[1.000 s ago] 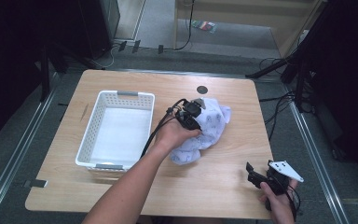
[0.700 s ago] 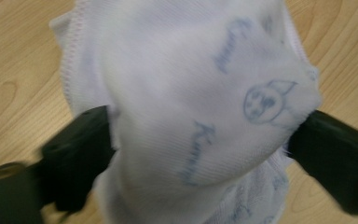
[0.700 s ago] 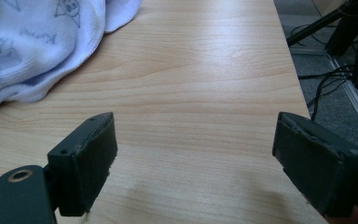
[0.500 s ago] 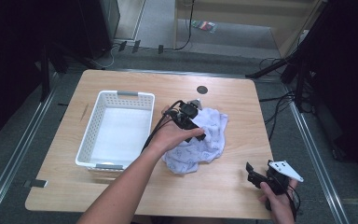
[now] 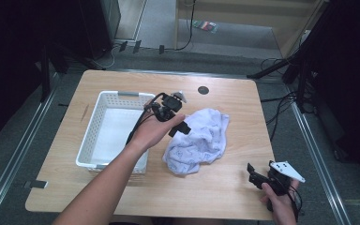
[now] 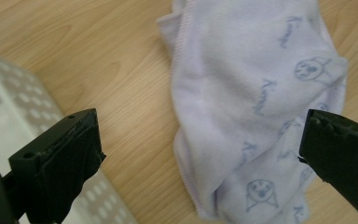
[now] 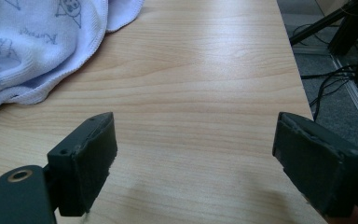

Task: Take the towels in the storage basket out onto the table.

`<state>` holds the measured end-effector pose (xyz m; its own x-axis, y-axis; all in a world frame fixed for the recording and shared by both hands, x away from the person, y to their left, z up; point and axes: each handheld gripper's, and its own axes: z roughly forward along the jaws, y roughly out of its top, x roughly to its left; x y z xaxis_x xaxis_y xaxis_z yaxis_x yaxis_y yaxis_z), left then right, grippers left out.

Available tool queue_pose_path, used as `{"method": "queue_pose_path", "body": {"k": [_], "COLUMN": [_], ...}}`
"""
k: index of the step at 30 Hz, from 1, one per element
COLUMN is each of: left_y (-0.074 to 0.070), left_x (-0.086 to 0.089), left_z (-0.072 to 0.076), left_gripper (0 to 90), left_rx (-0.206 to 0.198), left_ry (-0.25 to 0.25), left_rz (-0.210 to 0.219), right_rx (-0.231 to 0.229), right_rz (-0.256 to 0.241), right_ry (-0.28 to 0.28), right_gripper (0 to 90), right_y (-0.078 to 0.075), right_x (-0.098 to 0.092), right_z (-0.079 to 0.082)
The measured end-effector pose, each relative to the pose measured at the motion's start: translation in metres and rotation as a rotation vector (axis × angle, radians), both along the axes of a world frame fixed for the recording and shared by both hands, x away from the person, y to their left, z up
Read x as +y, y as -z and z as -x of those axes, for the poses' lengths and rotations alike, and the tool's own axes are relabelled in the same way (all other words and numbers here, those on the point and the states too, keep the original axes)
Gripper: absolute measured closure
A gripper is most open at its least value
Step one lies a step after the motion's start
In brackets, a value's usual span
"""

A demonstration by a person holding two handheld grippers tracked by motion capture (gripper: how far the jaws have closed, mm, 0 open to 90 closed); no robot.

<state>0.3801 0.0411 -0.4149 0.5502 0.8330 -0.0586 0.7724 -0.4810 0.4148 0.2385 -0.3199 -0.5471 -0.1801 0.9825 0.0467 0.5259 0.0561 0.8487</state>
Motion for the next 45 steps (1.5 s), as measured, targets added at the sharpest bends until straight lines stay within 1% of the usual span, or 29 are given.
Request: {"method": "queue_pose_path", "body": {"k": [3,7,9,11,13,15,19,20,24,26,29,33,36,37,41,43,45], "left_y": [0.0,-0.001,-0.002,-0.001,0.002,0.003,0.002,0.003,0.006,0.008,0.011,0.018,0.022,0.024,0.028,0.03,0.032], "left_x": [0.014,0.028,0.035,0.043,0.051,0.061,0.08,0.086,0.104,0.115,0.133,0.157,0.17,0.175,0.194,0.203,0.216], "left_z": [-0.001,0.001,0.004,0.007,0.009,0.011,0.015,0.017,0.025,0.03,0.037,0.047,0.053,0.056,0.066,0.07,0.075], "left_gripper": [0.0,0.0,0.0,0.0,0.0,0.0,0.0,0.0,0.0,0.0,0.0,0.0,0.0,0.0,0.0,0.0,0.0], "left_rx": [0.002,-0.002,-0.013,-0.012,-0.011,-0.01,-0.018,-0.02,-0.026,-0.025,-0.018,-0.019,-0.014,-0.018,-0.03,-0.03,-0.032], "left_ry": [-0.012,-0.026,-0.039,-0.038,-0.042,-0.053,-0.079,-0.091,-0.111,-0.128,-0.141,-0.177,-0.195,-0.211,-0.24,-0.263,-0.283], "left_rz": [-0.023,-0.029,-0.02,-0.026,-0.04,-0.047,-0.03,-0.025,-0.019,-0.024,-0.031,-0.007,0.005,0.014,0.02,0.035,0.052], "right_rx": [0.002,0.001,0.003,0.003,0.003,0.004,0.004,0.004,0.004,0.007,0.007,0.007,0.006,0.005,0.008,0.007,0.008], "right_rz": [-0.001,-0.002,0.0,0.0,0.001,0.001,0.004,0.005,0.007,0.006,0.01,0.006,0.004,0.003,-0.001,0.001,0.002], "right_ry": [0.0,-0.002,-0.001,0.0,0.001,0.002,0.004,0.005,0.005,0.008,0.007,0.01,0.009,0.01,0.015,0.014,0.013], "right_gripper": [13.8,13.9,13.8,13.9,13.9,13.9,14.0,14.0,14.0,14.0,14.0,14.0,13.9,13.9,13.9,13.9,13.9], "right_y": [0.0,0.0,0.0,0.0,0.0,0.0,0.0,0.0,0.0,0.0,0.0,0.0,0.0,0.0,0.0,0.0,0.0], "right_x": [0.0,0.0,0.0,0.0,0.0,0.0,0.001,0.001,0.001,0.001,0.001,0.001,0.001,0.0,0.0,0.0,0.0], "right_z": [0.0,0.0,0.0,-0.001,-0.001,-0.001,-0.001,0.0,-0.001,-0.001,-0.001,-0.001,-0.001,-0.001,-0.001,-0.001,-0.001]}}
